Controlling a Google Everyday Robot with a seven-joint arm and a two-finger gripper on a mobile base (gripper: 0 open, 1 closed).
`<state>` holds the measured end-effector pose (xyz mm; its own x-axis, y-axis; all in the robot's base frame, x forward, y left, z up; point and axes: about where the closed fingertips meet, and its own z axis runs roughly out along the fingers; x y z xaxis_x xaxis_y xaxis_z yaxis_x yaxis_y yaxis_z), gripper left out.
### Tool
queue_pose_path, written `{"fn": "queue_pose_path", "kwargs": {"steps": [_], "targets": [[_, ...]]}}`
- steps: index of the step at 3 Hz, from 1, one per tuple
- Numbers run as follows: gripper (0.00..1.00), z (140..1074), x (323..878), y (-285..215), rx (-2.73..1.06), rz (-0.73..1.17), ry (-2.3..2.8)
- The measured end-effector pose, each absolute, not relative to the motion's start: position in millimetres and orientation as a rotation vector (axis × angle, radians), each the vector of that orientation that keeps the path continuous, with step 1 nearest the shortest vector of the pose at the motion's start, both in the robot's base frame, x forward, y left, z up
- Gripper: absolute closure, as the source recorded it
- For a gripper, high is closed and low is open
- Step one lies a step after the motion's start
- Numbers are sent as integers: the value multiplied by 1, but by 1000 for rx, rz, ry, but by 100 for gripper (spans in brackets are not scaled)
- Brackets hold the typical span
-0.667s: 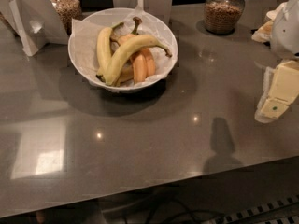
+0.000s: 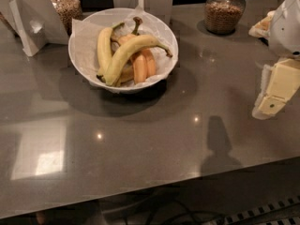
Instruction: Pick banana from white bowl
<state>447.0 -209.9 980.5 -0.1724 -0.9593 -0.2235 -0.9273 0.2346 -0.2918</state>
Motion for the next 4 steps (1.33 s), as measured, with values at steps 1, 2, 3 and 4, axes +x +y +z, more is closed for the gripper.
{"fn": "queue_pose_path", "kwargs": {"steps": [1, 2, 3, 4], "targets": [[0, 987, 473, -190, -1788, -144, 2005], [0, 993, 509, -160, -1845, -125, 1827], [0, 997, 543, -126, -1914, -25, 1623], [0, 1003, 565, -83, -2007, 53, 1431]]}}
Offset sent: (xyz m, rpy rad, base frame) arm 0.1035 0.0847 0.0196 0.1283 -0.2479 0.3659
